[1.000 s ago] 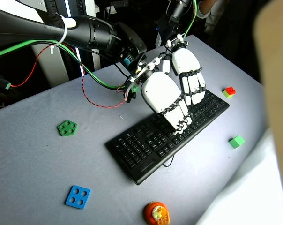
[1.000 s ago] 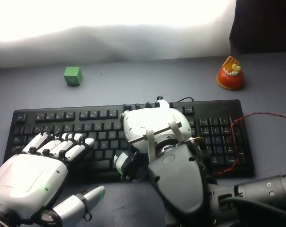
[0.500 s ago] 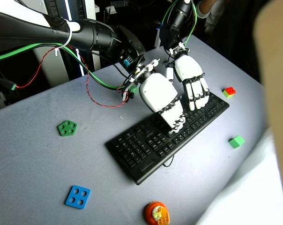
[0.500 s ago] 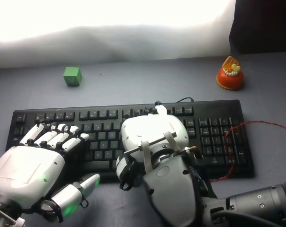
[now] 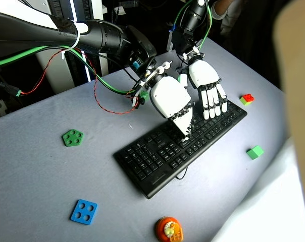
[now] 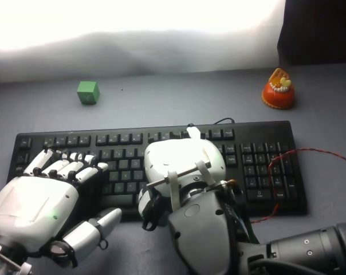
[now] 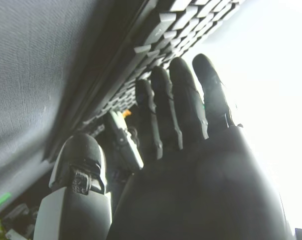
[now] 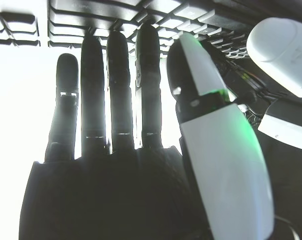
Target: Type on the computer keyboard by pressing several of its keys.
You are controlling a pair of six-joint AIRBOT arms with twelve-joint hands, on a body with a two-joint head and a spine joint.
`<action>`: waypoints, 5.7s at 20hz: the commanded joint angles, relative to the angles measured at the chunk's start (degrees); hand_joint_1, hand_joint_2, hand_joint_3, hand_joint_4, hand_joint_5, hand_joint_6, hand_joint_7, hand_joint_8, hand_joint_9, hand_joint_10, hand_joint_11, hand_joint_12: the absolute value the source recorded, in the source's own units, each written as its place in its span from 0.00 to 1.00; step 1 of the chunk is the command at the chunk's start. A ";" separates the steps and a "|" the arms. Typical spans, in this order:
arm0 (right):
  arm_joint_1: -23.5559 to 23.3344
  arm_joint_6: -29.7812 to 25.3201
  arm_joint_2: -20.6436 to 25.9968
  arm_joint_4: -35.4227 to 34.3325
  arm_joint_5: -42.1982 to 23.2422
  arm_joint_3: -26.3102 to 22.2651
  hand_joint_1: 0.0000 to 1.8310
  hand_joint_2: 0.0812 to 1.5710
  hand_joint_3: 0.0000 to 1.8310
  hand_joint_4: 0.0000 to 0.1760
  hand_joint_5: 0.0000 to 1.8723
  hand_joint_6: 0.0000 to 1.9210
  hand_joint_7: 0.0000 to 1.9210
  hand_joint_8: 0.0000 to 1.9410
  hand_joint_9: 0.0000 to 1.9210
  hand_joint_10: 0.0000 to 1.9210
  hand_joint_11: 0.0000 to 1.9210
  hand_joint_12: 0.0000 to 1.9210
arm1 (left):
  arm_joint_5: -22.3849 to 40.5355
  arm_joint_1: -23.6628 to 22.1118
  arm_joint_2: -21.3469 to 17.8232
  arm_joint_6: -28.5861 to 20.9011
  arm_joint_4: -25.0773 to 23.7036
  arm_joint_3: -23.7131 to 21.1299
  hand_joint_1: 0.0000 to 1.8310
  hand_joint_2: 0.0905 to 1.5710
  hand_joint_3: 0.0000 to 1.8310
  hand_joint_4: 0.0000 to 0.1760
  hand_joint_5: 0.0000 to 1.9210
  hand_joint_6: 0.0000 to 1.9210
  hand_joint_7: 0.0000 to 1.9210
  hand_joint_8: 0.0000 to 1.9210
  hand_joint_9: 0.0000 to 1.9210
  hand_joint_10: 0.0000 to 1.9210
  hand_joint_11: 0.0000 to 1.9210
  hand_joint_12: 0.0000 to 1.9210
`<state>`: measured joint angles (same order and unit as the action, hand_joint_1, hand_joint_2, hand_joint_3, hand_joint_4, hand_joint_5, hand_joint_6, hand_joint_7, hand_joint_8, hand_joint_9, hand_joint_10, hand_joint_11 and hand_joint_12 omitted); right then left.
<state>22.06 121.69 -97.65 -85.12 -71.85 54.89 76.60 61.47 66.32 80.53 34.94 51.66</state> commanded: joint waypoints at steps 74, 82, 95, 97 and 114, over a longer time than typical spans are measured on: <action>-9.86 3.20 24.84 5.21 17.46 -14.44 0.37 0.84 0.00 0.00 0.28 0.01 0.28 0.00 0.26 0.01 0.00 0.73 | 14.17 -0.60 3.65 7.82 -6.55 4.31 0.68 0.73 0.00 0.26 0.02 0.00 0.04 0.00 0.10 0.00 0.00 0.37; -10.43 3.21 25.19 5.21 18.42 -14.43 0.37 0.85 0.00 0.00 0.27 0.00 0.26 0.00 0.26 0.01 0.00 0.73 | 12.79 -1.27 3.36 5.39 -6.53 4.00 0.00 0.75 0.00 0.25 0.10 0.02 0.14 0.01 0.14 0.01 0.00 0.48; -11.84 4.91 26.99 2.62 21.35 -14.48 0.33 0.82 0.00 0.00 0.34 0.02 0.36 0.02 0.35 0.04 0.02 0.80 | -10.53 -12.16 -13.50 4.92 -0.15 -9.01 0.00 0.78 0.01 0.05 0.23 0.03 0.29 0.03 0.27 0.05 0.00 0.68; -11.84 4.94 26.99 2.62 21.29 -14.48 0.31 0.82 0.00 0.00 0.39 0.04 0.44 0.02 0.38 0.10 0.04 0.80 | -15.30 -14.81 -17.30 6.52 2.15 -11.64 0.00 0.80 0.00 0.00 0.29 0.02 0.35 0.04 0.27 0.17 0.00 0.78; -12.23 5.35 27.28 2.63 21.31 -14.47 0.01 0.95 0.01 1.00 0.67 1.00 0.74 1.00 0.77 1.00 0.79 1.00 | -28.51 -28.42 -24.34 8.37 3.71 -17.16 0.23 0.90 0.00 0.00 0.50 0.98 0.58 0.96 0.60 1.00 0.58 1.00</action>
<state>10.87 127.35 -70.76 -86.63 -49.36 40.75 42.96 33.74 42.04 88.75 40.95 34.35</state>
